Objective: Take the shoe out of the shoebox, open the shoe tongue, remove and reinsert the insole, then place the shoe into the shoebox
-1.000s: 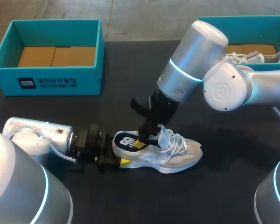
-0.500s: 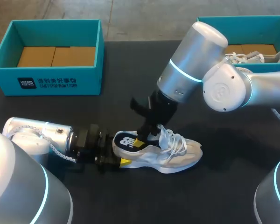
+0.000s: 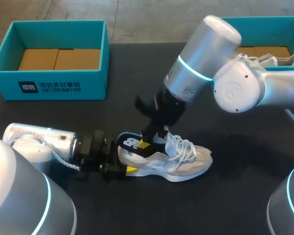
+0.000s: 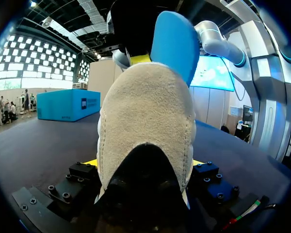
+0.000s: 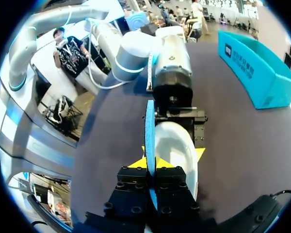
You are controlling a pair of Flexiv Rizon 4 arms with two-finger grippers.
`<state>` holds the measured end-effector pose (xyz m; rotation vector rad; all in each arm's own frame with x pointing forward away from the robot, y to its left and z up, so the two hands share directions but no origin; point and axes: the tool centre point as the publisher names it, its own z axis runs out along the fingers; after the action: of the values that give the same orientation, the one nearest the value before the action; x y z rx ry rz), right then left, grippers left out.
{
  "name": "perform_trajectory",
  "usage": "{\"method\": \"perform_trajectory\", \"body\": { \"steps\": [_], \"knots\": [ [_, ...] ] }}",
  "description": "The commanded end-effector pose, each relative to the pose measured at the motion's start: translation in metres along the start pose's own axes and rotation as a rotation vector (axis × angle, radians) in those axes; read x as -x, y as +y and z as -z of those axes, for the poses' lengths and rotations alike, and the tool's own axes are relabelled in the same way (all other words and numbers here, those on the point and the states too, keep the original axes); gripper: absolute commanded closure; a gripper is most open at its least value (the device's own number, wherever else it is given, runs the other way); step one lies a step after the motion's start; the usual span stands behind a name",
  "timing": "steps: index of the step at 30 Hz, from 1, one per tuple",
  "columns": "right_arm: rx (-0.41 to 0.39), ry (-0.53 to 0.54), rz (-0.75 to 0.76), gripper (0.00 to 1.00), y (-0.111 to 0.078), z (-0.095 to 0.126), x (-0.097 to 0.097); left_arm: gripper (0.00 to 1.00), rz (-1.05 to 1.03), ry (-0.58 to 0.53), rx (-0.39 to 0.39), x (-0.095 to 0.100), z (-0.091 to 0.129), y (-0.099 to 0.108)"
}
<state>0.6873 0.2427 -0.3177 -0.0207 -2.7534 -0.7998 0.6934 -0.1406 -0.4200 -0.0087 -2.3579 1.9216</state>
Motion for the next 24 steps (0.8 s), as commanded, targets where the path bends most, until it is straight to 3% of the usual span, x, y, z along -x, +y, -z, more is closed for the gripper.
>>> {"method": "perform_trajectory", "body": {
  "steps": [1,11,13,24],
  "knots": [
    [0.011,-0.034,0.022,1.0,0.005,0.02,-0.009,1.0,-0.001,-0.003,0.0,0.002,-0.001,0.003],
    [0.089,-0.082,0.074,1.0,0.023,0.042,-0.005,1.0,-0.001,-0.003,0.0,0.002,-0.001,0.003],
    [0.05,-0.109,0.053,1.0,0.028,0.047,-0.007,1.0,-0.001,-0.003,0.0,0.002,-0.001,0.003],
    [0.05,-0.109,0.053,1.0,0.028,0.047,-0.007,1.0,-0.001,-0.003,0.0,0.002,-0.001,0.003]
  ]
}}
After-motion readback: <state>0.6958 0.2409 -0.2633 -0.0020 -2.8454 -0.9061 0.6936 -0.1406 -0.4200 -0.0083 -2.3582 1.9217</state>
